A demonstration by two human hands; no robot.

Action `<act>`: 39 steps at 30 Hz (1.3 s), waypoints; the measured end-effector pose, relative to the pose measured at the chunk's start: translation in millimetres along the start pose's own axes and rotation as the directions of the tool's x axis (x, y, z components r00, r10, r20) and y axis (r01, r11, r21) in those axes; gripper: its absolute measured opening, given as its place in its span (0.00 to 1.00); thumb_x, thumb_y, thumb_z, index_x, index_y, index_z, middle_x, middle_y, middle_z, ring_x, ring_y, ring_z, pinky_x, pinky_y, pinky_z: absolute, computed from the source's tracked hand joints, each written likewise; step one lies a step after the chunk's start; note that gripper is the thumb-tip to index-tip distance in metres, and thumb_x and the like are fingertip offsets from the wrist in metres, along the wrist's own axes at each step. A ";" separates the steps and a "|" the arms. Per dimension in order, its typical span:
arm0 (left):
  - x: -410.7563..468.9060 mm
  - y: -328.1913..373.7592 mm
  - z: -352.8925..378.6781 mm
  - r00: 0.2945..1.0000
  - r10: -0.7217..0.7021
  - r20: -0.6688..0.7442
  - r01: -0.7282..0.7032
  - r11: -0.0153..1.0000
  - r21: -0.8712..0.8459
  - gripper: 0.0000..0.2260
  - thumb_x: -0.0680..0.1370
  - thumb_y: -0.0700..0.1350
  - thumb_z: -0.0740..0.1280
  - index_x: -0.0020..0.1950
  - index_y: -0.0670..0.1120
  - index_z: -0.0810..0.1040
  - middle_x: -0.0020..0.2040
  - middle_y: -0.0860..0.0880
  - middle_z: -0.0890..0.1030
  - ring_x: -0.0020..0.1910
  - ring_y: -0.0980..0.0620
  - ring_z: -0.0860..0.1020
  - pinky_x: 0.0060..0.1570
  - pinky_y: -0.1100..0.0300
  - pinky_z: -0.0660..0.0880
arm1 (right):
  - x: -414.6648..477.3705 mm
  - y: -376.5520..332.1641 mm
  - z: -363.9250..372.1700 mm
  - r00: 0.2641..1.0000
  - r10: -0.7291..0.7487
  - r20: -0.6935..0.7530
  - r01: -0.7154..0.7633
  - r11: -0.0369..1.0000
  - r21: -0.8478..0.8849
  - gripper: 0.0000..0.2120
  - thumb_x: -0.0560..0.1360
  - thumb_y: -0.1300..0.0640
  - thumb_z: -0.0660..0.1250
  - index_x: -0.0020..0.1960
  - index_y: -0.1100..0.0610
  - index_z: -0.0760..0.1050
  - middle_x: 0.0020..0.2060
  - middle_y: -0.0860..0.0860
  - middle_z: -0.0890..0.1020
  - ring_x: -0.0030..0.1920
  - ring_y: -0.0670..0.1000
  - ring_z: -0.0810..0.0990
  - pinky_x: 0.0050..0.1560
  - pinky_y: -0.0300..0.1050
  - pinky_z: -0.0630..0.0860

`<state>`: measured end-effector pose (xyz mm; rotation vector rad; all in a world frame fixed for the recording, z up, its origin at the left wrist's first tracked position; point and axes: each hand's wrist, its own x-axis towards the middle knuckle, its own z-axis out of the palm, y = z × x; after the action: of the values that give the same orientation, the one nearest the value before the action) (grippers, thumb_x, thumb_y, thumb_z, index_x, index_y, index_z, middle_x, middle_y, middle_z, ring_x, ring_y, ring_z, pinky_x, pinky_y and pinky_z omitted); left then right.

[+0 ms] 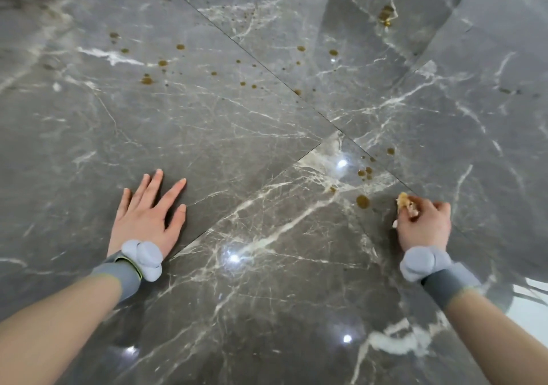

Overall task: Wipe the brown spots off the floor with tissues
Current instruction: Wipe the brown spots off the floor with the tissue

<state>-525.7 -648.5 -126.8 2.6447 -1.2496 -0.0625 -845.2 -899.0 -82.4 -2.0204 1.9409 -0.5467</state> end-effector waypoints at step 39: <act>105.6 81.8 19.6 0.978 0.178 0.114 -0.176 0.984 -0.019 0.33 0.69 0.70 0.37 0.73 0.64 0.53 0.77 0.55 0.47 0.76 0.54 0.43 0.72 0.54 0.38 | 94.6 -30.5 28.1 0.999 0.040 -0.022 -0.040 0.999 0.034 0.12 0.76 0.62 0.60 0.58 0.62 0.77 0.57 0.62 0.70 0.52 0.63 0.74 0.55 0.45 0.68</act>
<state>-522.9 -783.4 -123.0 2.5416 -1.5126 -0.1940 -803.1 -993.2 -86.5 -1.9590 1.9674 -0.5904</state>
